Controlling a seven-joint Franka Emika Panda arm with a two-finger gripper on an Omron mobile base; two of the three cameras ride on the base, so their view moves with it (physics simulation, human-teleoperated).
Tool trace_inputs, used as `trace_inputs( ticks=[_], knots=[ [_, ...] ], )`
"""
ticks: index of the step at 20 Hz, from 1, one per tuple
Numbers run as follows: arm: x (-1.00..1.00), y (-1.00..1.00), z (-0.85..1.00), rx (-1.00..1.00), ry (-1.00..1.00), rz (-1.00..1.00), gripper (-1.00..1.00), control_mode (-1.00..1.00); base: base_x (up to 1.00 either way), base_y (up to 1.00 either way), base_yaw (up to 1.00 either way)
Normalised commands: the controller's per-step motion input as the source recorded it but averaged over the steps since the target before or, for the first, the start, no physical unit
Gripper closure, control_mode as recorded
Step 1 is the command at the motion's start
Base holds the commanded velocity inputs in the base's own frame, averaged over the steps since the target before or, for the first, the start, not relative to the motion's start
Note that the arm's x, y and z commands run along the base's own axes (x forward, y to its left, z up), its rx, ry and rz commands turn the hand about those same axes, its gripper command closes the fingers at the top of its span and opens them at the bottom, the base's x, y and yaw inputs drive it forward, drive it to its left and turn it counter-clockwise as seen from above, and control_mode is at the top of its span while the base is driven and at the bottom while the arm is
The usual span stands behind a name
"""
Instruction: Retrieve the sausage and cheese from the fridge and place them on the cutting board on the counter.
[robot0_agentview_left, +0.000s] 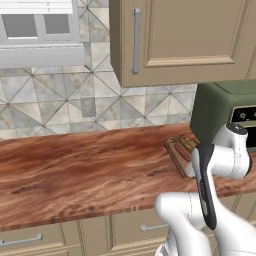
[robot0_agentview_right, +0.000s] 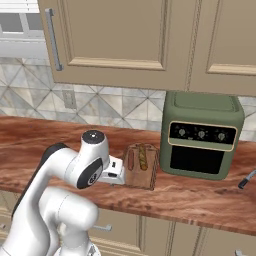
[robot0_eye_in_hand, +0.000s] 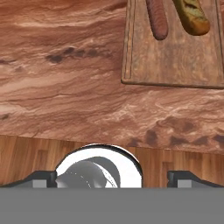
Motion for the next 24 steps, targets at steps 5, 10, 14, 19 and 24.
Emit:
trace_inputs(
  ticks=[5, 10, 14, 19, 24],
  knots=[
    [0.0, 0.0, 0.0, 0.0, 0.0, 0.0, -1.0, 1.0, 0.0, 0.0, 0.0],
    [0.0, 0.0, 0.0, 0.0, 0.0, 0.0, -1.0, 1.0, -0.25, 0.01, -0.01],
    [0.0, 0.0, 0.0, 0.0, 0.0, 0.0, -1.0, 1.0, -0.84, -0.04, -0.13],
    [0.0, 0.0, 0.0, 0.0, 0.0, 0.0, -1.0, 1.0, -0.78, 0.06, -0.3],
    [0.0, 0.0, 0.0, 0.0, 0.0, 0.0, -1.0, 1.0, 0.0, 0.09, -0.99]
  ],
)
